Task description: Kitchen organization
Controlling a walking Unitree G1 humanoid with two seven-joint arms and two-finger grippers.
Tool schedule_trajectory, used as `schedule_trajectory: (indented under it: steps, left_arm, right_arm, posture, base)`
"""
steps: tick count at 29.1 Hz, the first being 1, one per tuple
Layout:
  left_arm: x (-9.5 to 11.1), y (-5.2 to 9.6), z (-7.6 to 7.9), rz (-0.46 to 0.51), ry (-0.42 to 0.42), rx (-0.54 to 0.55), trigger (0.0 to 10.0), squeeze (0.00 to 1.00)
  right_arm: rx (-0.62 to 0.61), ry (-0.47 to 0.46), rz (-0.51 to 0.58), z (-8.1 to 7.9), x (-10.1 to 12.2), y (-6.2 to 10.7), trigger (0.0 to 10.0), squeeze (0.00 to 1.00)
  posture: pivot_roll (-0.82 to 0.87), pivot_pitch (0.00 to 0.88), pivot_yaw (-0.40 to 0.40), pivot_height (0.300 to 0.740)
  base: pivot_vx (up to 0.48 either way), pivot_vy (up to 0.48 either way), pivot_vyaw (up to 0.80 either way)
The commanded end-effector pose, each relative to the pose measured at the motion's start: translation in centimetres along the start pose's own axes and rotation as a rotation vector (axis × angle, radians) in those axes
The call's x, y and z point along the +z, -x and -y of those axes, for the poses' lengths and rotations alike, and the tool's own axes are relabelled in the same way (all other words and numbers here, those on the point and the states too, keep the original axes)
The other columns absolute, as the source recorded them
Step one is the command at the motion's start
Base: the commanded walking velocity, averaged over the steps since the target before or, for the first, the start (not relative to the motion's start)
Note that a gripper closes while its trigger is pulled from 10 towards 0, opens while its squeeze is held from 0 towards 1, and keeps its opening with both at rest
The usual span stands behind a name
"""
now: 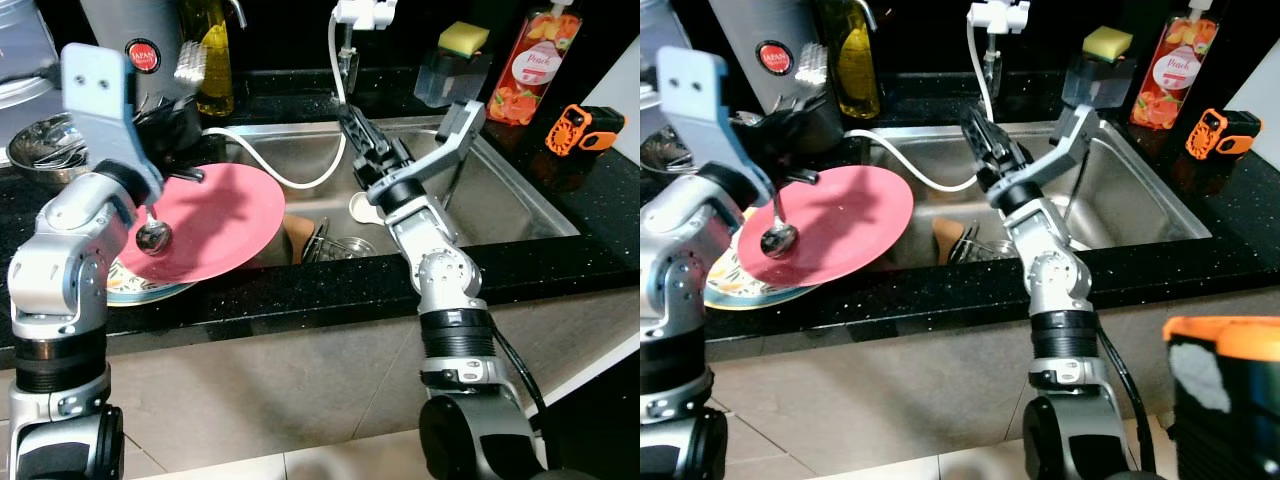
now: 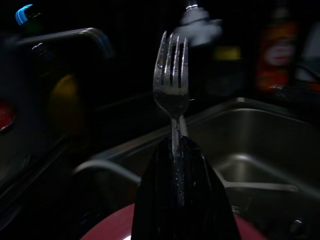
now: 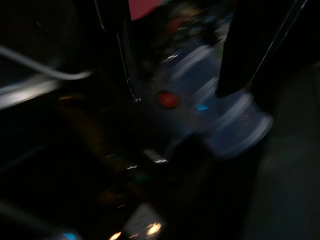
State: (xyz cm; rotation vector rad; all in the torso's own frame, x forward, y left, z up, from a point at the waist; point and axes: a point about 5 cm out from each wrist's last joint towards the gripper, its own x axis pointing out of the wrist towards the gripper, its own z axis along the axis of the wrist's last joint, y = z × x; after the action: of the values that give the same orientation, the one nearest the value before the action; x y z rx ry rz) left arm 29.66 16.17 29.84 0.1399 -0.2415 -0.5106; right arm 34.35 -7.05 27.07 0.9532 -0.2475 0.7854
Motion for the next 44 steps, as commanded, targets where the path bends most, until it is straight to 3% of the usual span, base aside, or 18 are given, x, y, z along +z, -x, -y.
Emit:
schedule_trajectory:
  steps: [1,4,16,18,19,36,37,39,40,42,44]
  left_arm:
    - [0.5,0.1,0.6,0.016,-0.030,-0.055,10.0,0.00]
    - [0.5,-0.2,3.4,0.044,-0.045,-0.241,10.0,0.00]
    - [-0.8,-0.5,4.3,0.003,-0.054,-0.310,10.0,0.00]
    - [-0.9,-0.5,4.3,0.004,-0.054,-0.312,10.0,0.00]
    - [-0.9,-0.5,4.2,0.003,-0.057,-0.315,10.0,0.00]
    - [-0.9,-0.6,3.3,0.011,-0.081,-0.239,10.0,0.00]
    - [-0.8,-0.8,2.7,0.028,-0.061,-0.193,10.0,1.00]
    - [-0.8,-0.8,2.5,0.034,-0.054,-0.177,10.0,1.00]
    - [-0.1,-0.8,1.9,0.069,-0.028,-0.139,10.0,0.00]
    - [0.3,-0.7,1.4,0.095,-0.008,-0.112,10.0,0.00]
    - [1.1,-0.3,0.5,0.139,0.033,-0.059,10.0,0.00]
  right_arm:
    - [0.057,-0.064,-0.008,-1.3,-0.8,-0.7,10.0,0.00]
    - [0.085,-0.110,-0.078,-2.3,-2.7,-0.8,10.0,0.00]
    - [0.114,-0.126,-0.135,-3.0,-3.1,-0.4,10.0,0.00]
    - [0.117,-0.124,-0.136,-3.1,-3.1,-0.3,9.6,0.00]
    - [0.117,-0.122,-0.137,-3.1,-3.1,-0.3,0.0,0.00]
    - [0.119,-0.114,-0.137,-3.1,-3.0,0.0,0.0,0.00]
    - [0.088,-0.091,-0.151,-2.7,-3.2,0.1,2.0,0.00]
    - [0.075,-0.083,-0.157,-2.6,-3.3,0.1,2.0,0.00]
    - [0.010,-0.060,-0.111,-1.7,-2.6,-0.2,10.0,0.00]
    - [-0.037,-0.043,-0.077,-1.0,-2.1,-0.3,10.0,0.00]
    - [-0.194,-0.026,0.037,1.2,-0.3,-0.4,10.0,0.00]
  posture:
    - [0.27,0.000,-0.047,0.740]
    - [0.27,0.000,-0.051,0.740]
    - [0.27,0.000,-0.050,0.740]
    - [0.27,0.000,-0.050,0.740]
    - [0.27,0.000,-0.045,0.740]
    - [0.27,0.000,-0.050,0.740]
    - [0.27,0.000,-0.050,0.740]
    - [0.27,0.000,-0.050,0.740]
    - [0.27,0.000,-0.050,0.740]
    - [0.27,0.000,-0.050,0.740]
    - [0.27,0.000,-0.052,0.740]
  base:
    - [0.000,0.000,0.00]
    - [0.000,0.000,0.00]
    - [0.000,0.000,0.00]
    - [0.000,0.000,0.00]
    - [0.000,0.000,0.00]
    - [0.000,0.000,0.00]
    - [0.000,0.000,0.00]
    - [0.000,0.000,0.00]
    - [0.000,0.000,0.00]
    - [0.000,0.000,0.00]
    - [0.000,0.000,0.00]
